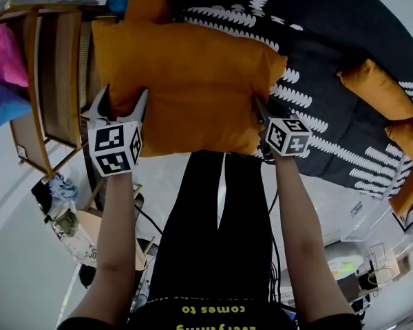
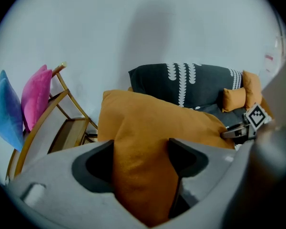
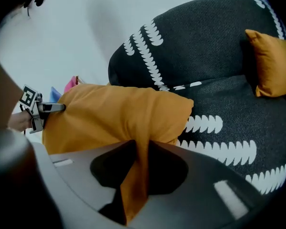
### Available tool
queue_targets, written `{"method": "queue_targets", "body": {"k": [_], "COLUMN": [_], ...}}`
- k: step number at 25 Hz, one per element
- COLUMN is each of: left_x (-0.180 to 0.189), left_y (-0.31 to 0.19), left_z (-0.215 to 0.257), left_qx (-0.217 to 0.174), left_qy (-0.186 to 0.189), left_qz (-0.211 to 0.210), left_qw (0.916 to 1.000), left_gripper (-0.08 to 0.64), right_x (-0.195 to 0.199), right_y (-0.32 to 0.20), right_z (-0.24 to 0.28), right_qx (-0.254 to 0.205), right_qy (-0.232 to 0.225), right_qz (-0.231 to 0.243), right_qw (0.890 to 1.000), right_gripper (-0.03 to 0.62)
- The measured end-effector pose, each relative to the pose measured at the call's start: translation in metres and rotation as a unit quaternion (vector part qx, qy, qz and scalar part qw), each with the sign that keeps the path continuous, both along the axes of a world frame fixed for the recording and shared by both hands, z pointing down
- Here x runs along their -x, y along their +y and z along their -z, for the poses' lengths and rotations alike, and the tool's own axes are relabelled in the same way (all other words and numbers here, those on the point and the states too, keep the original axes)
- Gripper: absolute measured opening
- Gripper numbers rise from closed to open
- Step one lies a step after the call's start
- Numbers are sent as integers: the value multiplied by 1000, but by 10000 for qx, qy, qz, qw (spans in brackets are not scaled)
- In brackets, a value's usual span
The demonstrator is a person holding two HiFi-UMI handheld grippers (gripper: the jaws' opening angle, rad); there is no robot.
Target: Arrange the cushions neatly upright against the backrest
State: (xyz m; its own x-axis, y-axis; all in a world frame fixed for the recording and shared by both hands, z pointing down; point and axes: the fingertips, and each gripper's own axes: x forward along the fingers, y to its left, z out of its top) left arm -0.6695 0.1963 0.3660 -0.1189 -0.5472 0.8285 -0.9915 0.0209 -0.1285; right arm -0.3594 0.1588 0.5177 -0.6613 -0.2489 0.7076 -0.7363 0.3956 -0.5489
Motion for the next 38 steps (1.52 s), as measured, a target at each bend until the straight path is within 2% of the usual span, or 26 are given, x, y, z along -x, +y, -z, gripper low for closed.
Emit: {"method": "queue_targets", "body": {"k": [4, 6, 11, 15, 18, 23, 25, 28, 30, 31, 32, 34, 35, 36, 38], "left_x": [1, -1, -14, -39, -67, -99, -109, -123, -127, -126, -123, -114, -110, -108, -105], "left_y": [6, 11, 5, -33, -73, -139, -161, -193, -208, -214, -218, -218, -215, -213, -214], "left_z": [14, 21, 40, 60, 76, 94, 101, 108, 96, 79, 55, -1, -23, -37, -42], "left_qx": [-331, -468, -770, -1265, -1709, -2353, -2610, -3112, -3243, -3139, -2898, -2162, -1868, -1730, -1765], "left_qy": [-82, -76, 130, 353, 575, 761, 757, 591, 455, 421, 410, 343, 283, 237, 249], "left_qz": [42, 71, 126, -25, -250, -709, -825, -999, -1155, -1198, -1188, -1166, -1227, -1329, -1480], "left_qw": [9994, 9989, 9969, 9913, 9833, 9663, 9588, 9432, 9378, 9409, 9488, 9688, 9743, 9756, 9728], "left_gripper": [208, 154, 120, 108, 103, 100, 97, 97, 104, 110, 119, 141, 140, 133, 133], "right_x": [-6, -12, -40, -76, -110, -147, -159, -176, -183, -185, -187, -187, -188, -189, -192], "right_y": [4, 6, -9, -43, -75, -129, -145, -169, -178, -181, -182, -180, -178, -177, -181], "right_z": [19, 35, 90, 141, 178, 234, 250, 260, 246, 230, 208, 160, 143, 134, 130], "right_qx": [-269, -444, -1066, -1766, -2386, -3444, -3807, -4264, -4367, -4313, -4184, -3834, -3731, -3700, -3702], "right_qy": [-57, -104, -178, -126, 66, 402, 488, 616, 770, 899, 1064, 1423, 1533, 1561, 1502], "right_qz": [-207, -382, -827, -1112, -1291, -1507, -1617, -1796, -1834, -1772, -1635, -1210, -1042, -974, -1029], "right_qw": [9994, 9982, 9907, 9779, 9625, 9258, 9091, 8844, 8773, 8800, 8871, 9045, 9091, 9106, 9109], "right_gripper": [33, 25, 23, 23, 23, 23, 23, 26, 32, 41, 54, 69, 67, 60, 74]}}
